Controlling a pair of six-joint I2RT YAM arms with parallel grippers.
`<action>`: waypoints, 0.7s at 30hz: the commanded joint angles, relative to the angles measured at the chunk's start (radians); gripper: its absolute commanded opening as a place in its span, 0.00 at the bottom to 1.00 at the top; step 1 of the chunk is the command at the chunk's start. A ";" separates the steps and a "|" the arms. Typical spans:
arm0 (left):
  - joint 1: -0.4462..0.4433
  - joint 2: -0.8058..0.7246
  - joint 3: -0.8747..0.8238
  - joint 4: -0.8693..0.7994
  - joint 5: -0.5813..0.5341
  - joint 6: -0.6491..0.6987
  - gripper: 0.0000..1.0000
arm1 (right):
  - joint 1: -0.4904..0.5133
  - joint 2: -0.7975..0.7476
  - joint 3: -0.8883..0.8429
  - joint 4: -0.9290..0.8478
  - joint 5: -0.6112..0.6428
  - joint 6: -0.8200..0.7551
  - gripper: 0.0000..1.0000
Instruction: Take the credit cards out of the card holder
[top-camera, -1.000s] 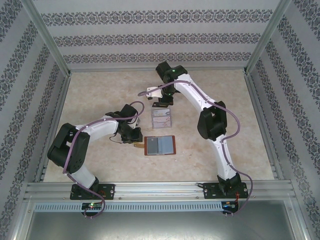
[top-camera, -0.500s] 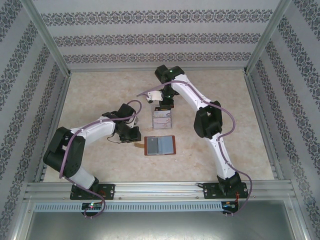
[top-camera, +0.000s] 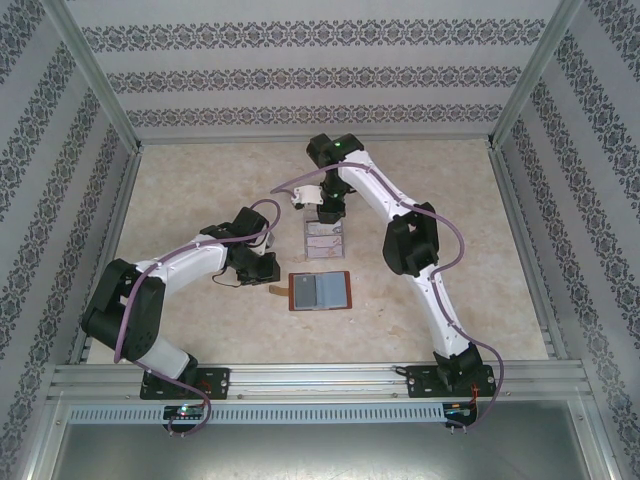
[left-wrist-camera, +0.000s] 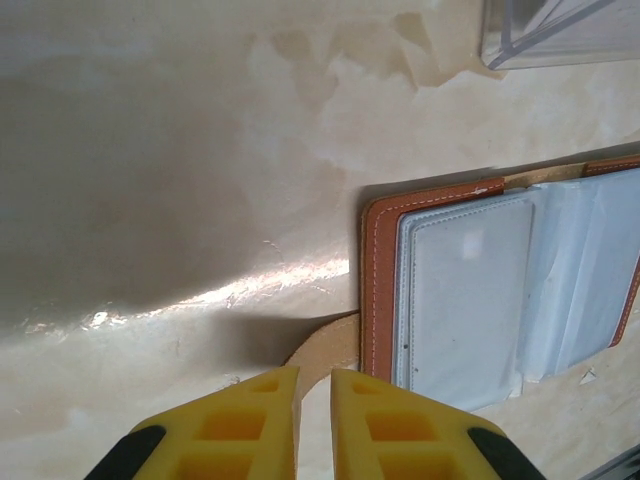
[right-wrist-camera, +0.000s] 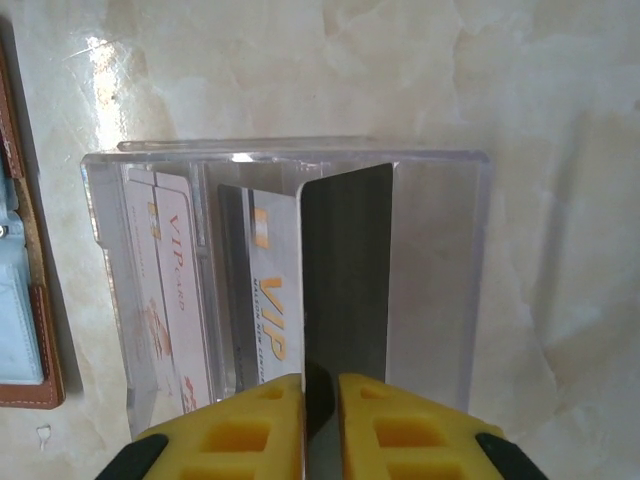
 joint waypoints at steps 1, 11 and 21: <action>0.013 -0.032 -0.002 -0.033 -0.012 -0.006 0.15 | 0.008 -0.002 0.039 -0.003 0.008 0.026 0.18; 0.013 -0.039 -0.005 -0.029 -0.011 -0.008 0.16 | -0.005 -0.084 0.014 0.119 0.086 0.077 0.22; 0.013 -0.040 -0.010 -0.021 -0.011 -0.010 0.15 | 0.000 -0.147 -0.061 0.217 0.124 0.119 0.28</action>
